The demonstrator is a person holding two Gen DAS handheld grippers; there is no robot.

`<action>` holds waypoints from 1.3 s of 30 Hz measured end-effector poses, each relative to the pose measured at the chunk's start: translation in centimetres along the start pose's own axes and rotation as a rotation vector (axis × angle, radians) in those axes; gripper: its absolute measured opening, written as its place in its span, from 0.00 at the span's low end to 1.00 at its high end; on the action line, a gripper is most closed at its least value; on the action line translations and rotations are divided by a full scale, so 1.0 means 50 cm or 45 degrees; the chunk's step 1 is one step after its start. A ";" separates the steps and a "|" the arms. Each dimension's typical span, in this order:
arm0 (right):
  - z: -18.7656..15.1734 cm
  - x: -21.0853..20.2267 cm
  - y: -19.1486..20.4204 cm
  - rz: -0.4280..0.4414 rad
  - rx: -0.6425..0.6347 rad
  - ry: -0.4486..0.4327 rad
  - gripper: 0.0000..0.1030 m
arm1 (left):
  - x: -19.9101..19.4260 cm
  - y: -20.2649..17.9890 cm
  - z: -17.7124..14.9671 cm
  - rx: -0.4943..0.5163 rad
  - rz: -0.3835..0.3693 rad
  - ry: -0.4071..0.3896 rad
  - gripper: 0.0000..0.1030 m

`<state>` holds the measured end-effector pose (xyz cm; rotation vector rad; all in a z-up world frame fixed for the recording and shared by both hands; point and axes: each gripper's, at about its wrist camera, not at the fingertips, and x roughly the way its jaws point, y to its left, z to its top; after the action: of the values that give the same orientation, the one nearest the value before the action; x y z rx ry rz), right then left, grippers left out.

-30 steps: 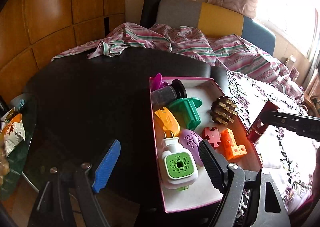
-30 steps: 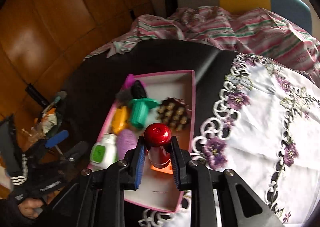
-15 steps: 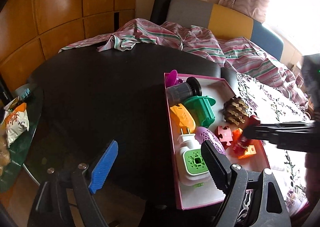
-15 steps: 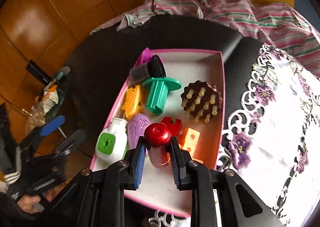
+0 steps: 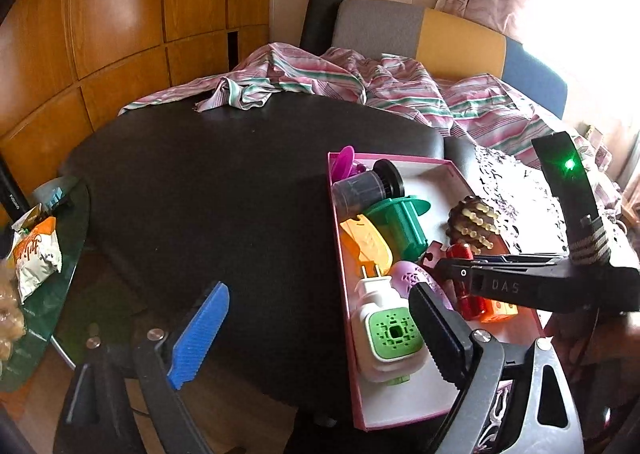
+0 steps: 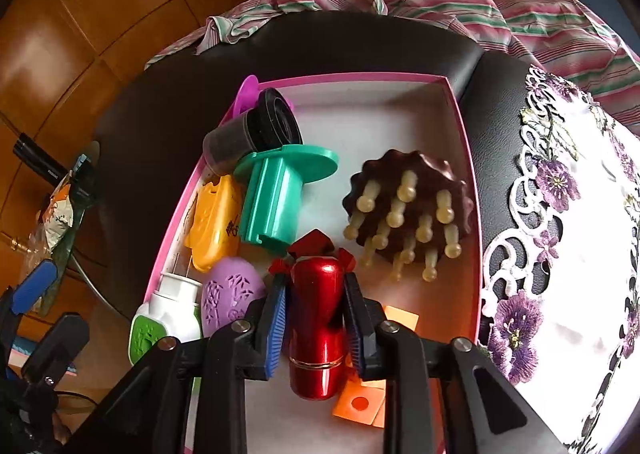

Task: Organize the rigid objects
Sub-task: 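Lower the lipstick tube beside the spiky toy and open the right gripper, then withdraw the open right gripper from the tray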

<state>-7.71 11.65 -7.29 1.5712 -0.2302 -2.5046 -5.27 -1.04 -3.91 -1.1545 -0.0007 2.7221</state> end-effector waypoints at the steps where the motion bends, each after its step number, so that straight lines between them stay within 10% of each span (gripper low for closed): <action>1: -0.004 -0.003 -0.001 -0.001 0.003 -0.010 0.25 | -0.002 -0.002 0.001 0.001 0.005 -0.006 0.90; 39: -0.147 -0.192 0.050 -0.358 0.054 -0.495 0.42 | -0.103 -0.051 -0.023 -0.002 0.105 -0.147 1.00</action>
<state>3.18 11.15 -1.53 1.1847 -0.1181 -3.0315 -0.51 0.53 -0.88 -1.0176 0.0289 2.8576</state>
